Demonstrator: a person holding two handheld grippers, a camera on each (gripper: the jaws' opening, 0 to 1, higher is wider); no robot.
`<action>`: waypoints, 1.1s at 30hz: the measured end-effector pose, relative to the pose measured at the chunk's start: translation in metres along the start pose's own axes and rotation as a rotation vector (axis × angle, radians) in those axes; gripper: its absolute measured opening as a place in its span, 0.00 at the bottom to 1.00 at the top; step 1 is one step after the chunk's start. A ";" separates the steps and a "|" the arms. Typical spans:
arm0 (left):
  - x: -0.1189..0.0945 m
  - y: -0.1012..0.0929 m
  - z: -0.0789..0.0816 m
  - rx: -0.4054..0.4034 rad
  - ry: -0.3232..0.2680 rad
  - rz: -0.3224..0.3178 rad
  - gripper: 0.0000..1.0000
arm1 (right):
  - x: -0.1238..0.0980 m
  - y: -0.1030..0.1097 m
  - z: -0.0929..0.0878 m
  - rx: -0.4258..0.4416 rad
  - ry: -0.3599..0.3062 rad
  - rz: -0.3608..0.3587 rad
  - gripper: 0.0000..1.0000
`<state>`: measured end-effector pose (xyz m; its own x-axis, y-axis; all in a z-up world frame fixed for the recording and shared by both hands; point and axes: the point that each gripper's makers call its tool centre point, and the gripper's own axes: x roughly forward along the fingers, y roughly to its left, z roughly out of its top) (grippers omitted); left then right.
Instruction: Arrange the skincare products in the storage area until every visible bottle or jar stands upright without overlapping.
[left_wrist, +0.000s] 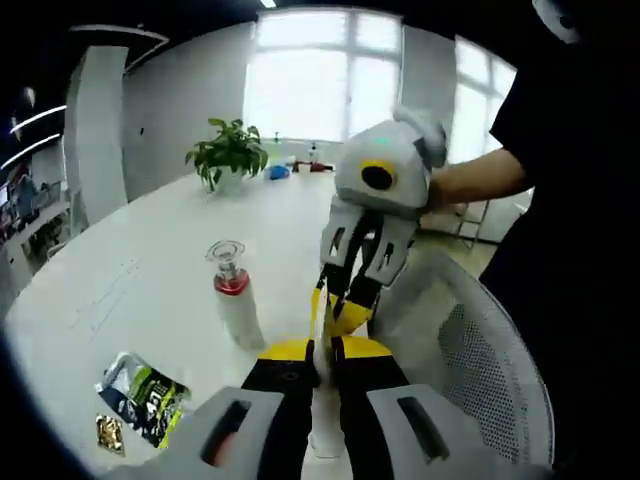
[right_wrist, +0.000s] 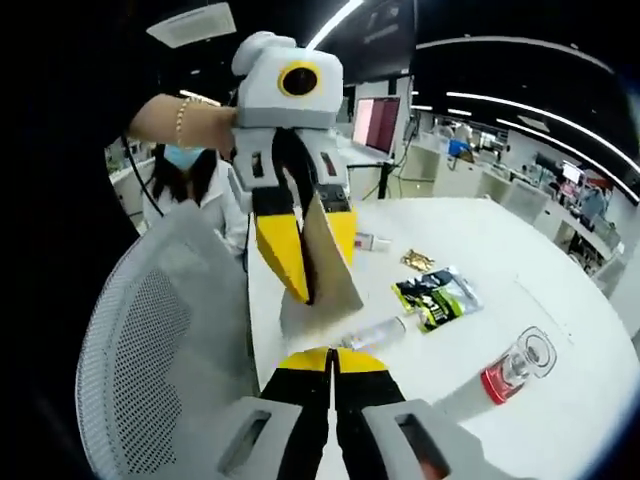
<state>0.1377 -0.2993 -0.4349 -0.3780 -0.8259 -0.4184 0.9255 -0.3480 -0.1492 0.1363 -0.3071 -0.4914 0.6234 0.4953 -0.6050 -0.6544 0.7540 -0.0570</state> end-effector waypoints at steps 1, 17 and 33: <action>0.001 -0.003 0.003 -0.013 -0.011 -0.015 0.03 | 0.004 -0.004 -0.004 -0.003 -0.004 -0.009 0.00; 0.023 0.002 0.037 0.002 -0.104 -0.046 0.03 | 0.006 0.006 -0.005 0.188 -0.153 0.055 0.50; 0.031 -0.005 0.031 -0.012 -0.110 -0.068 0.06 | 0.010 -0.005 -0.015 0.022 -0.004 0.008 0.15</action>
<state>0.1204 -0.3371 -0.4190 -0.4390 -0.8446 -0.3063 0.8979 -0.3997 -0.1846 0.1398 -0.3120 -0.5090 0.6197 0.5030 -0.6024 -0.6500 0.7591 -0.0349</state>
